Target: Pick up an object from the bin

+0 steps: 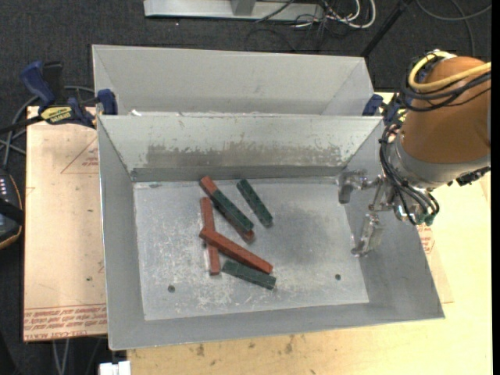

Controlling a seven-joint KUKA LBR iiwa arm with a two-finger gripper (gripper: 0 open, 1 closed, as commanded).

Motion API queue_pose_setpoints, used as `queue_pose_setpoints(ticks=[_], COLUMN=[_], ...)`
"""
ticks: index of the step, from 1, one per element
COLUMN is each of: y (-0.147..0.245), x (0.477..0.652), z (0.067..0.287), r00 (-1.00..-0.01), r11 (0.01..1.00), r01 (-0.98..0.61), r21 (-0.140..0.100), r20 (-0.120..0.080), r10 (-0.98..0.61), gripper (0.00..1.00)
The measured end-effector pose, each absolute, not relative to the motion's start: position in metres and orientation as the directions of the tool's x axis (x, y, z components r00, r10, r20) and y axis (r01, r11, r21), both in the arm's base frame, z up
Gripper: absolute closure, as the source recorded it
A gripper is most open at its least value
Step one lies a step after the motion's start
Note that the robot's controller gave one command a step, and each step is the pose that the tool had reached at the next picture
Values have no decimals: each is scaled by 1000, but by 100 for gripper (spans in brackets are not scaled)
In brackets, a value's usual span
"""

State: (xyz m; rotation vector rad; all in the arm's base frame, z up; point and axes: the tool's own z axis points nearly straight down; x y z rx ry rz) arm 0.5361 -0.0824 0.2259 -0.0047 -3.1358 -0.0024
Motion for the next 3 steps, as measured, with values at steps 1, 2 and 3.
queue_pose_setpoints(ticks=[1, 2, 3], y=[-24, 53, 50], x=[536, 519, 522], z=[170, 82, 85], r00=[-999, -983, -984], r11=[999, 983, 984], r01=[-32, -184, -178], r21=[4, 5, 1], r20=[5, 6, 0], r10=[-32, -184, -178], gripper=[0, 0, 100])
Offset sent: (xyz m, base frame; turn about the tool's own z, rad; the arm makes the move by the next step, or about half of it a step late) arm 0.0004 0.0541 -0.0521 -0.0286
